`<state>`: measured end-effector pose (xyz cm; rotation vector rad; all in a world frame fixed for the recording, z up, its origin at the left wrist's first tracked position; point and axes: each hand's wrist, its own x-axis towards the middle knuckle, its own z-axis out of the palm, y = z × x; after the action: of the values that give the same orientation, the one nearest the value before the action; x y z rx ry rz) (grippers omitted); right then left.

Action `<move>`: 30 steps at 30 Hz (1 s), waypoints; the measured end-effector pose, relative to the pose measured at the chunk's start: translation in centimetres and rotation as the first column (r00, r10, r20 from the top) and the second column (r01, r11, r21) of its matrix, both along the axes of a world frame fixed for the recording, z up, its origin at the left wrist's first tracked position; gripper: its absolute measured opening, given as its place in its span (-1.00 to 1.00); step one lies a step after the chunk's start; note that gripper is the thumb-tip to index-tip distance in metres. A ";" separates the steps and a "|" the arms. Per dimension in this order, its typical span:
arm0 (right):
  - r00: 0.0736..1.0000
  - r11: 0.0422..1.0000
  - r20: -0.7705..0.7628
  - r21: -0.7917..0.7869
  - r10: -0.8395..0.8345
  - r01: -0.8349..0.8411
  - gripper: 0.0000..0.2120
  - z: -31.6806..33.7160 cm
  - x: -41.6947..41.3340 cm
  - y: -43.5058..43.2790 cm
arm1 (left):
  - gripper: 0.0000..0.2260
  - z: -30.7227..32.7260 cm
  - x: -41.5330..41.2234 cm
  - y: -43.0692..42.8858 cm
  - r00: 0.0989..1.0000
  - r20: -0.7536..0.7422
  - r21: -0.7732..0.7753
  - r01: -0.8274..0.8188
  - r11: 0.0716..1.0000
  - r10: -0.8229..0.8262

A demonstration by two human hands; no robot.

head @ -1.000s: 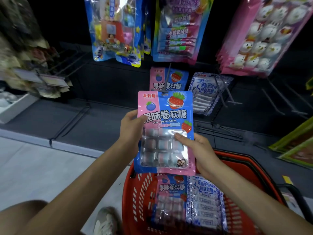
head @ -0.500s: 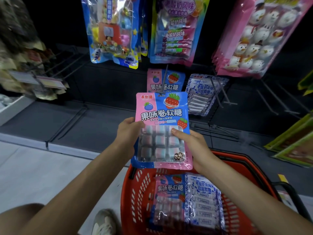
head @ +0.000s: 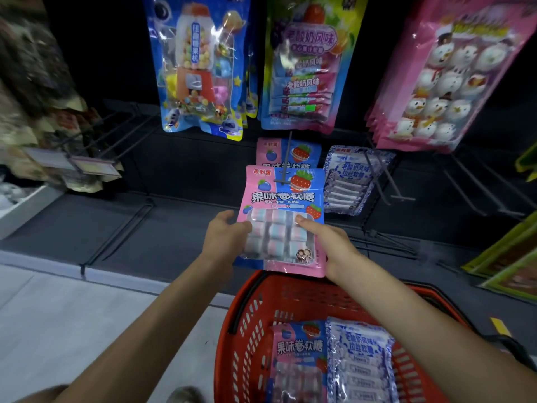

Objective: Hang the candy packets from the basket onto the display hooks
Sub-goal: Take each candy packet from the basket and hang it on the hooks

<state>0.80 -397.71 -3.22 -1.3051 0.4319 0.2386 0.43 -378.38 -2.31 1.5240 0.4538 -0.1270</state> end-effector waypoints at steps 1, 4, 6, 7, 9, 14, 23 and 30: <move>1.000 1.000 -0.014 0.009 -0.016 0.016 -0.79 -0.1 0.8 0.0 | -0.56 0.0 0.3 0.0 1.000 0.006 0.007 0.007 1.000 -0.007; 0.997 0.999 -0.068 0.008 -0.047 0.048 -0.66 -0.4 2.9 0.1 | -0.75 -0.8 1.4 0.0 0.999 0.034 0.051 0.036 0.998 -0.038; 0.994 0.997 -0.077 -0.005 -0.075 0.075 -0.60 -0.6 4.0 0.0 | -0.78 -1.4 2.2 0.0 0.999 0.028 0.091 0.035 0.995 -0.037; 0.994 0.997 -0.075 -0.012 -0.075 0.074 -0.53 -0.6 4.5 0.0 | -0.78 -1.6 2.6 0.0 0.999 0.027 0.111 0.041 0.993 -0.044; 0.993 0.996 -0.087 -0.030 -0.084 0.082 -0.50 -1.0 5.6 -0.1 | -0.74 -2.3 3.6 -0.1 0.998 0.034 0.147 0.056 0.988 -0.061; 0.988 0.990 -0.072 -0.040 -0.136 0.133 -0.04 -3.5 8.1 -0.8 | -0.69 -5.0 6.5 0.5 0.993 0.057 0.210 0.085 0.974 -0.099; 0.981 0.965 0.008 -0.177 -0.193 0.192 -0.08 -8.8 12.1 -0.6 | -0.79 -8.4 10.0 -0.7 0.994 0.067 0.277 0.063 0.959 -0.084; 0.986 0.928 0.001 -0.339 -0.166 0.156 -0.48 -8.7 13.1 -0.1 | -0.87 -9.1 12.8 -1.9 0.997 0.017 0.218 0.067 0.974 -0.073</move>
<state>13.88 -397.83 -11.90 -1.5949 0.6215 0.0436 13.27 -380.30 -11.44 1.7556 0.4043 -0.1160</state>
